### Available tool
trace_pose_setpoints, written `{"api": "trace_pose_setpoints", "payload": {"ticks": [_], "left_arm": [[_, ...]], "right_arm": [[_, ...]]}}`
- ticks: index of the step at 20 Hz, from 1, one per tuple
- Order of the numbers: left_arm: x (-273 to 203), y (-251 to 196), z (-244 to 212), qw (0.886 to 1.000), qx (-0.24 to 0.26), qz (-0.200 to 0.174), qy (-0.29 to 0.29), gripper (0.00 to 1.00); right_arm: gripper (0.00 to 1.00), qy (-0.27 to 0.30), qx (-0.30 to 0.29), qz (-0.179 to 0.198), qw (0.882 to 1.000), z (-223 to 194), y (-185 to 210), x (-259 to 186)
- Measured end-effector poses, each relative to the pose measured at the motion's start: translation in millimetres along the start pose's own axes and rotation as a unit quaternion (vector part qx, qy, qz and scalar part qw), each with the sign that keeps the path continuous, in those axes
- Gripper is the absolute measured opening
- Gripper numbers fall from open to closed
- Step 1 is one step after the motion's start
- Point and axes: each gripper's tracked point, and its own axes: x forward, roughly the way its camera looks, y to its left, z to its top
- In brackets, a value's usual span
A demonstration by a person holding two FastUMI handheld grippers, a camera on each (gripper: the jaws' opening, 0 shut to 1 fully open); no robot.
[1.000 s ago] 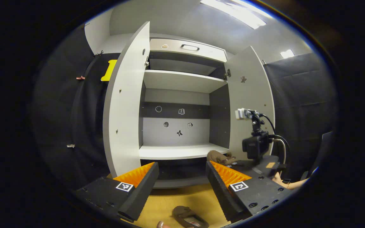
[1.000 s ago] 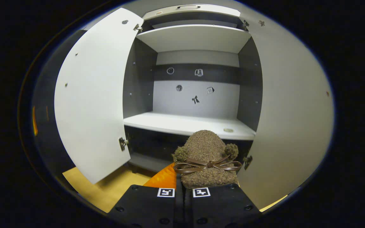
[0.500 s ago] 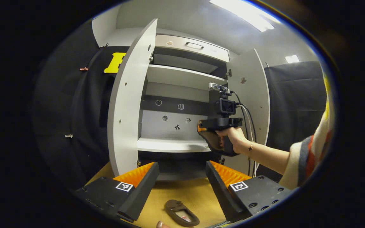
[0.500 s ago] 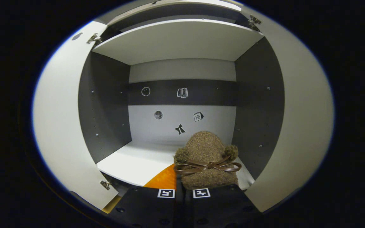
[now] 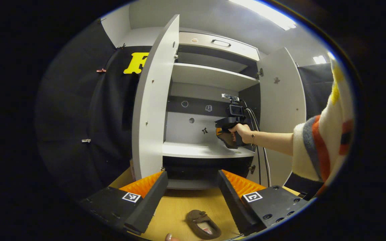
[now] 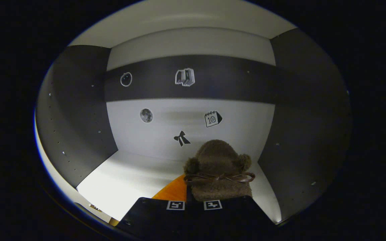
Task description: Grab one shoe with the right hand and put it into the shoe cabinet, grab the other shoe with the left hand and put it into the shoe cabinet; then close the right door with the right hand and the left door with the left hand.
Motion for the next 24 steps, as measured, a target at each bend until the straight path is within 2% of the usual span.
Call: {"api": "trace_pose_setpoints", "payload": {"ticks": [5, 8, 11, 13, 14, 17, 20, 24], "left_arm": [[1.6, 24.9, -3.4, 0.998, 0.002, 0.060, 0.011, 0.95], [5.9, 24.9, -6.5, 0.997, 0.001, 0.071, 0.021, 0.95], [12.1, 16.9, -2.8, 0.998, -0.006, 0.061, 0.021, 0.95], [17.9, 9.1, -1.0, 0.999, -0.012, 0.044, 0.020, 0.95], [20.5, 5.6, -1.6, 0.999, -0.013, 0.036, 0.021, 0.95], [23.9, -0.9, -3.8, 1.000, -0.009, 0.016, 0.023, 0.95], [21.5, -2.0, -17.9, 1.000, -0.007, 0.007, 0.026, 0.95], [20.7, -2.5, -52.0, 0.998, -0.023, 0.005, 0.054, 0.95]], "right_arm": [[0.06, 0.059, 0.015, -0.011, 0.998, -35.3, -2.5, 39.9], [0.19, 0.048, -0.045, -0.008, 0.998, -32.5, -1.8, 24.3], [0.88, 0.042, -0.077, 0.017, 0.996, -35.5, 6.8, -5.5], [0.93, 0.026, -0.072, 0.027, 0.997, -31.0, 9.8, -27.5], [0.98, 0.018, -0.068, 0.032, 0.997, -26.0, 10.6, -39.7], [0.98, -0.030, -0.077, 0.041, 0.996, 0.5, 8.7, -85.5], [0.98, -0.099, -0.075, 0.068, 0.990, 19.6, 17.9, -155.2], [0.98, -0.149, -0.054, 0.083, 0.984, -12.1, 20.1, -235.2]]}}
